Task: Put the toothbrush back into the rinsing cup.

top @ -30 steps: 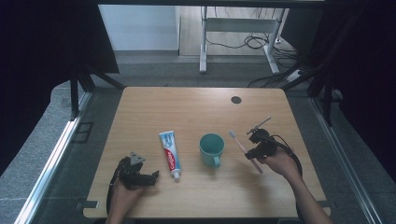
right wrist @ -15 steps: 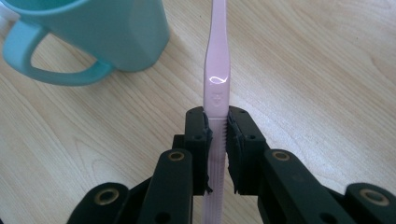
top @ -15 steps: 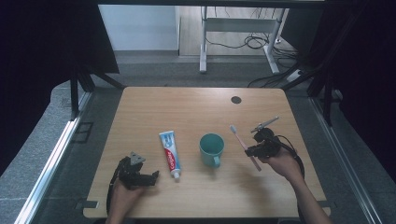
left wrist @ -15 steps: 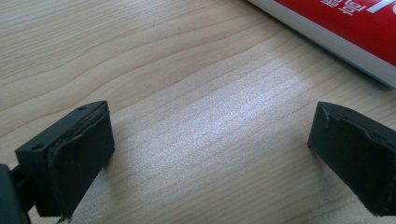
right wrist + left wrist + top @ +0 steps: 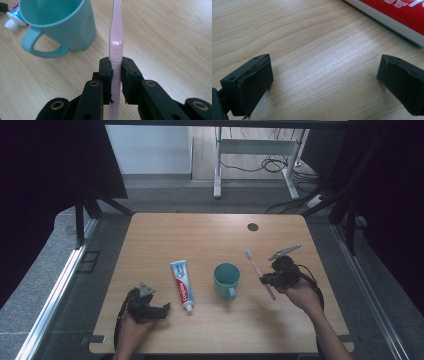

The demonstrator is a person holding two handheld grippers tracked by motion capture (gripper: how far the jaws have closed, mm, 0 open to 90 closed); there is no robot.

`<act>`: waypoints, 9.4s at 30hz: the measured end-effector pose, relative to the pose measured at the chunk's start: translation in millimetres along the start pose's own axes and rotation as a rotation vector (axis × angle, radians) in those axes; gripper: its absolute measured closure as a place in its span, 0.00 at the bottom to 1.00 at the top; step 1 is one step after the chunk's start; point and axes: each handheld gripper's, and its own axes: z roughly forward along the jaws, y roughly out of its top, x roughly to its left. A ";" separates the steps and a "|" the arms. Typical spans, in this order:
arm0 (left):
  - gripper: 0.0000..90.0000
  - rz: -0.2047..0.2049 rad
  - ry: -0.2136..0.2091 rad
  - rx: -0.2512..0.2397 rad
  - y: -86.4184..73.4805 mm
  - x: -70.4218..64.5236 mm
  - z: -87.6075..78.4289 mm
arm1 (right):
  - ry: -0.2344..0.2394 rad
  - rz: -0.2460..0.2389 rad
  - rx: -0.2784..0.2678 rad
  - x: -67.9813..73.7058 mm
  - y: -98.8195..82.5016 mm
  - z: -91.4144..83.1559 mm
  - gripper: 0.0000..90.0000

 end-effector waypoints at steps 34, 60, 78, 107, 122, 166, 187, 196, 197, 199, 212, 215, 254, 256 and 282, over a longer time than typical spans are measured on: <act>0.00 0.003 -0.001 0.000 0.1 0.3 0.0 | 0.024 -0.046 -0.198 18.7 21.8 -14.3 0.87; 0.00 -0.001 0.001 -0.004 0.1 0.0 0.3 | 0.045 -0.076 -0.260 35.5 50.0 -8.9 0.87; 0.00 0.000 0.001 -0.004 0.0 0.0 0.4 | 0.059 -0.092 -0.286 44.3 68.2 -1.8 0.87; 0.00 0.004 -0.002 0.001 0.2 0.5 0.1 | 0.075 -0.122 -0.299 61.2 84.4 25.8 0.87; 0.00 0.006 -0.002 0.002 0.2 0.6 0.0 | 0.084 -0.119 -0.281 60.4 73.7 45.0 0.87; 0.00 0.001 -0.001 0.001 0.1 0.2 0.1 | 0.110 -0.095 -0.168 54.0 46.0 84.6 0.86; 0.00 0.003 -0.001 0.001 0.2 0.3 0.0 | 0.103 -0.134 -0.175 59.4 48.0 75.7 0.70; 0.00 0.005 -0.001 0.000 0.2 0.4 0.1 | 0.094 -0.170 -0.200 64.6 53.5 60.4 0.53; 0.00 0.002 -0.001 -0.002 0.2 0.3 0.2 | 0.091 -0.171 -0.202 65.2 53.7 59.4 0.52; 0.00 0.001 -0.001 -0.003 0.2 0.2 0.3 | 0.084 -0.179 -0.205 65.8 53.9 57.2 0.46; 0.00 0.001 -0.001 -0.003 0.2 0.2 0.3 | 0.075 -0.175 -0.219 63.1 50.1 44.5 0.21; 0.00 0.003 -0.001 -0.001 0.2 0.3 0.2 | 0.070 -0.172 -0.223 61.6 48.1 40.5 0.18; 0.00 0.000 0.000 -0.004 0.1 0.1 0.4 | -0.047 -0.173 -0.206 36.1 -8.4 14.2 0.00; 0.00 -0.003 0.000 -0.004 0.1 -0.2 0.4 | -0.051 -0.172 -0.208 34.5 -12.2 13.8 0.00; 0.00 0.003 -0.001 0.001 0.1 0.2 0.1 | -0.087 -0.122 -0.231 22.8 -62.9 21.1 0.00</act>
